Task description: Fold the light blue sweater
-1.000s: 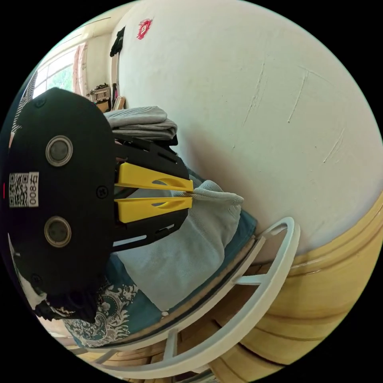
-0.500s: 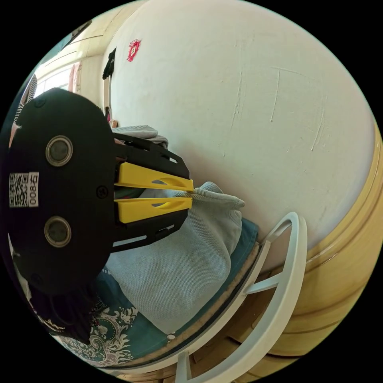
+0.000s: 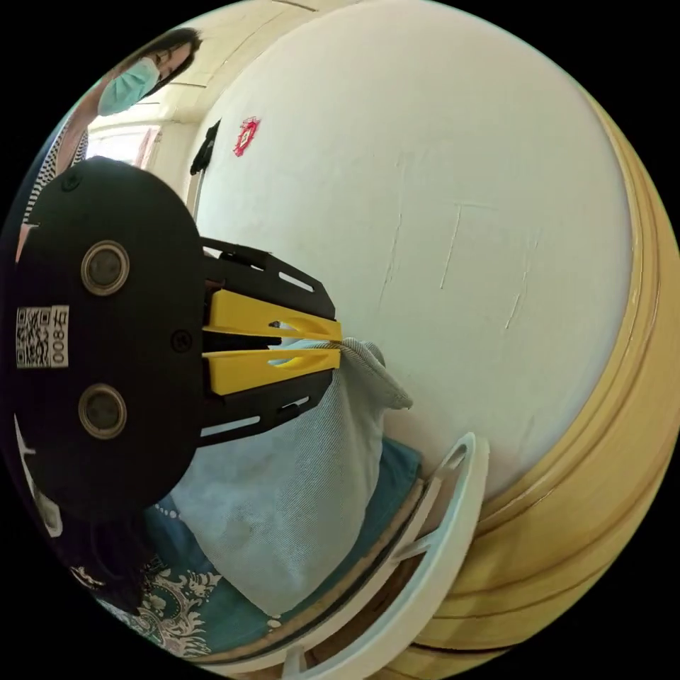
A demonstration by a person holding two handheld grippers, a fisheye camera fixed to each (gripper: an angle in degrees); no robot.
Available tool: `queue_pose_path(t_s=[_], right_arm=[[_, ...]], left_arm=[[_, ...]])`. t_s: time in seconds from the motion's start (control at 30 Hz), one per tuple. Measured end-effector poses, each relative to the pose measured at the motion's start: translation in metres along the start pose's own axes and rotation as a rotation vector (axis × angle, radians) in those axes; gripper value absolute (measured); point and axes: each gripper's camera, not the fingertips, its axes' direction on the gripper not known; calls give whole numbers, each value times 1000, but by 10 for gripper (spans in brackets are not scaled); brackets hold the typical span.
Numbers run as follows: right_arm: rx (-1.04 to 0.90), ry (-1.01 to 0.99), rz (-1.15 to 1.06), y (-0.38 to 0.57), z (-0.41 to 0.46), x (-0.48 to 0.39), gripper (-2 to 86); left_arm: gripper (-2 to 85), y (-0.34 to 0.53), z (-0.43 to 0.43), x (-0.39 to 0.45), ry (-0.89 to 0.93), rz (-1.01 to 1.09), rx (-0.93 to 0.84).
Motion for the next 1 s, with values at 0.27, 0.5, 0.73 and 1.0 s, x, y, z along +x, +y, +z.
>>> queue_pose_path(t_s=[0.27,0.5,0.73,1.0], right_arm=[[54,-224,-301,-14,-97,-194,13],[62,-503,-627,13,-154,-462,11],[-48,-679,-919,104,-203,-756,10],[-164,-736,-1112,258,-234,-934,10]], left_arm=[[1,27,-40,-16,45,65,2],[1,61,-100,-18,96,172,68],[2,109,-217,-17,102,338,237],[4,188,-352,-16,34,496,364]])
